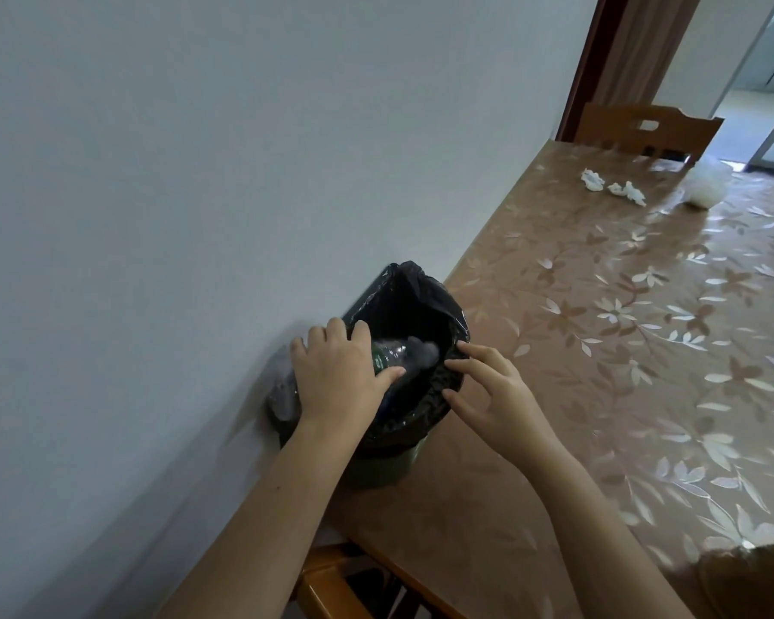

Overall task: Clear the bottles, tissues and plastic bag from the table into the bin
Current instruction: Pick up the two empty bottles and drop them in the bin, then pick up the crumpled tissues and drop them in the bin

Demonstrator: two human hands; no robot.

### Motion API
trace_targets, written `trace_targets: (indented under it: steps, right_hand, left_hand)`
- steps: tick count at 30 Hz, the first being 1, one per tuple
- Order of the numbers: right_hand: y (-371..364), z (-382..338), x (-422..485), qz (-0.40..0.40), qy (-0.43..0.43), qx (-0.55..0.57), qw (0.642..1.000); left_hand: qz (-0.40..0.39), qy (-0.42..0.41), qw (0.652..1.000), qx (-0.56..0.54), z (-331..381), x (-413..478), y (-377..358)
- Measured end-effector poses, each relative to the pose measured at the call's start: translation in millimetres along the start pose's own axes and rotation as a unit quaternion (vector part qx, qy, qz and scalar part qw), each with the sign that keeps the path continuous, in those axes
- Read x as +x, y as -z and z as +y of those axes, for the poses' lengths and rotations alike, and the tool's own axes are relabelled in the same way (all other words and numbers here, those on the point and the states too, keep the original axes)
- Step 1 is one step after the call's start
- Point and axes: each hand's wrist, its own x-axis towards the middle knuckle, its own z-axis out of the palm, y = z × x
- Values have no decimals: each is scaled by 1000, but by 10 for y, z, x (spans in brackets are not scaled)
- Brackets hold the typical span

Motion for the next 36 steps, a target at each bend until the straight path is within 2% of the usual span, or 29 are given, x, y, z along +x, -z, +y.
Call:
trace_targets:
  steps: [6,17,22,36]
  right_hand:
    - [4,-10,-7,8,1,-9,1000]
    - [47,-222,-207,34,1,-67,997]
    - [54,-378,-457,64,-13,-100,993]
    - [285,-428,-1654,153,-156,-240,946]
  left_hand:
    - [14,-34,996,-81,-22,-69,-18]
    - [95,-84,971,-203,-69,-472,15]
    - [124,-144,950,-246,-53,-669,29]
    - [51,-296,890,-343,547,-1177,5]
